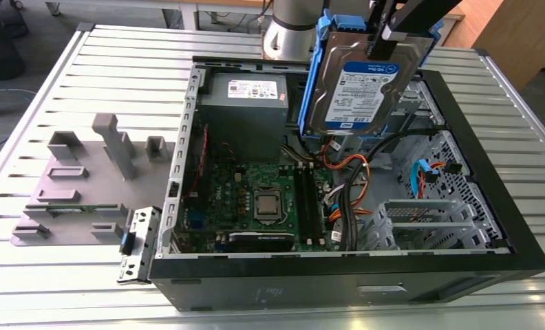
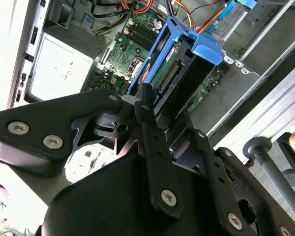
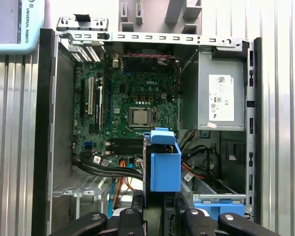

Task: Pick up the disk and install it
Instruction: 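Pick up the disk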

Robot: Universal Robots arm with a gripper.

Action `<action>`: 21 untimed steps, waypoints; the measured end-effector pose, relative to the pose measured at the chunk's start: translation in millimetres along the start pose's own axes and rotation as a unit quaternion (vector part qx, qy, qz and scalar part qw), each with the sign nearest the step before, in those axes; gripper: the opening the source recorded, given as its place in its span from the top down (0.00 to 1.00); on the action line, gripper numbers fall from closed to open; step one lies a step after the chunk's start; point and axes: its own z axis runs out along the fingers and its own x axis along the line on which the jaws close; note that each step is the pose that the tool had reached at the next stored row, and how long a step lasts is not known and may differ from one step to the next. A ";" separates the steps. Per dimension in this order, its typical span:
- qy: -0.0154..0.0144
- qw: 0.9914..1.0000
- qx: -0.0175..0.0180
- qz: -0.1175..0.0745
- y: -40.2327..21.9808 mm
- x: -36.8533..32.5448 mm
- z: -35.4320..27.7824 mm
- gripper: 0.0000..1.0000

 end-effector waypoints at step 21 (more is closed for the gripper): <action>0.000 1.000 0.000 0.000 0.0 7.9 -0.4 0.65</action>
